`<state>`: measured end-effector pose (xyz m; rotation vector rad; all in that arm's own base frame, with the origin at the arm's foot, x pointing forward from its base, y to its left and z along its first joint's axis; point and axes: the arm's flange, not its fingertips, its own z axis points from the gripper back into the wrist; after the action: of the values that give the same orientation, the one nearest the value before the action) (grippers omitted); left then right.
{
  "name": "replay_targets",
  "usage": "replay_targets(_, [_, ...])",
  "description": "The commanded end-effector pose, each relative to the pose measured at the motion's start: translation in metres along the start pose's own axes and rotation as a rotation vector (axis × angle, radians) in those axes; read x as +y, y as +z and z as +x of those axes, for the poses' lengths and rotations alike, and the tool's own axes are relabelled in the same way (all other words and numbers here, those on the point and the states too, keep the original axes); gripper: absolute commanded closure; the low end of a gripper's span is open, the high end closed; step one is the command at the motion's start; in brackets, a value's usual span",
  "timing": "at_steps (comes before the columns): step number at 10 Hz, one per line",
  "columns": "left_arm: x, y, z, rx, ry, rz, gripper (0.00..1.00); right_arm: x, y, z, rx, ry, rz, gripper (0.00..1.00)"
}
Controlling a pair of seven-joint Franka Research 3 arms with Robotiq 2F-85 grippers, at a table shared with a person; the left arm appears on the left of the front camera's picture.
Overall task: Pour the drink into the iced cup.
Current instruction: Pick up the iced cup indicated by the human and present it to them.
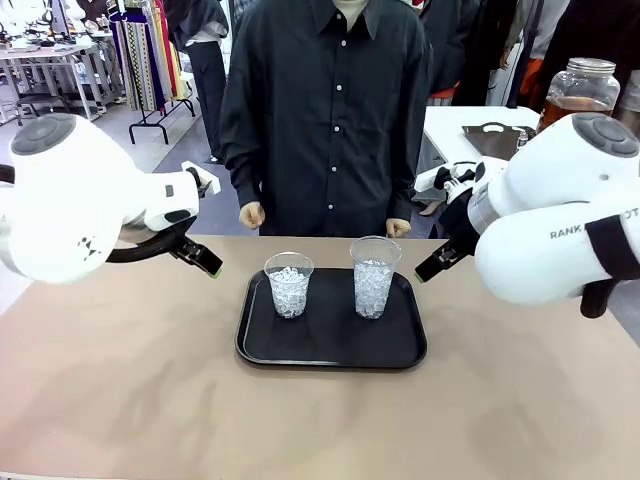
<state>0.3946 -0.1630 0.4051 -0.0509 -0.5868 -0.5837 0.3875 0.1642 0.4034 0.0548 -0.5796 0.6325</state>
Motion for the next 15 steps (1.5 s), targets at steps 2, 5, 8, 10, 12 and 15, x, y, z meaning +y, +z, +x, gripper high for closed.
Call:
replay_targets(2, [-0.006,0.050,0.028,-0.012,0.013,0.010,0.00,-0.020,0.054,0.024,-0.012,-0.076,0.120,0.00])
replay_targets(5, [0.013,0.088,0.045,-0.084,0.220,-0.201,0.00,-0.055,0.090,0.037,-0.028,-0.234,0.391,0.00])
replay_targets(8, [0.044,0.096,0.043,-0.144,0.395,-0.429,0.00,-0.086,0.100,0.033,-0.058,-0.374,0.654,0.00])
replay_targets(10, [0.066,0.091,0.032,-0.156,0.494,-0.592,0.00,-0.106,0.093,0.024,-0.085,-0.454,0.811,0.00])
replay_targets(12, [0.075,0.085,0.027,-0.175,0.522,-0.690,0.00,-0.112,0.084,0.022,-0.080,-0.461,0.890,0.00])
replay_targets(15, [0.071,0.093,0.021,-0.173,0.522,-0.679,0.00,-0.110,0.085,0.011,-0.063,-0.476,0.877,0.00])
